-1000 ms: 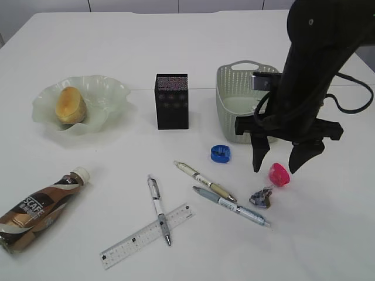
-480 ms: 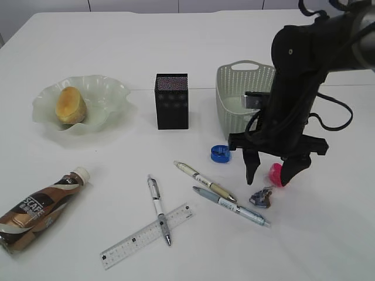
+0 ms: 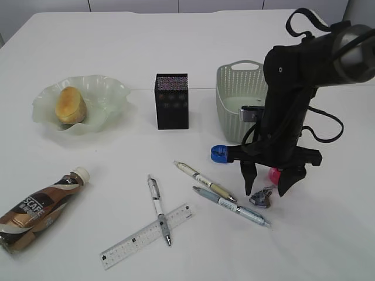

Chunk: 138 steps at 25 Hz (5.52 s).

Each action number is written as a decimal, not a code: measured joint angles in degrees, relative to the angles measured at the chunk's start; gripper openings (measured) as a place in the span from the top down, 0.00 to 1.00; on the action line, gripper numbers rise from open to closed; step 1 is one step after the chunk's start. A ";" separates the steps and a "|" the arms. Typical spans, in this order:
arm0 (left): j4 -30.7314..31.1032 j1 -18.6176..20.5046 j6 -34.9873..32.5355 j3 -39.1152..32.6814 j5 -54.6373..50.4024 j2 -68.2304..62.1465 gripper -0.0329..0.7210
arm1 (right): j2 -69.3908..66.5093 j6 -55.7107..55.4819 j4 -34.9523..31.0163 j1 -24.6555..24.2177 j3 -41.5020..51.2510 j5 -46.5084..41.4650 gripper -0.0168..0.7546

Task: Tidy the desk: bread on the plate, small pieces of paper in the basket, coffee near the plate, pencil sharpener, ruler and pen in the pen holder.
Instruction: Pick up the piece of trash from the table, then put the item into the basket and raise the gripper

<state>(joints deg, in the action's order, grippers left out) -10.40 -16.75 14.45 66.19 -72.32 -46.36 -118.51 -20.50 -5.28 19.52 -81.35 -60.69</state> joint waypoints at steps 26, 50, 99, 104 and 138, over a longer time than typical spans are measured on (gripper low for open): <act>0.00 0.00 0.00 0.00 0.00 0.00 0.20 | -1.67 0.00 0.00 0.00 0.00 1.89 0.36; 0.18 0.00 0.00 0.00 0.00 0.00 0.20 | -2.34 0.00 0.00 0.00 0.00 1.19 0.36; 0.44 0.00 0.00 0.00 0.00 0.00 0.20 | -1.72 3.23 -0.17 0.00 -6.13 -7.71 1.00; 0.44 0.00 0.00 0.00 0.00 0.00 0.20 | 0.98 5.55 -0.17 0.00 -9.89 -8.57 1.00; 0.76 0.00 0.00 0.00 0.00 0.00 0.20 | -9.07 8.37 15.00 -3.57 -34.00 5.35 0.99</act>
<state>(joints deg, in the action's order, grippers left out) -9.64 -16.75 14.45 66.19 -72.32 -46.36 -127.58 -12.13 9.72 15.95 -115.36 -55.34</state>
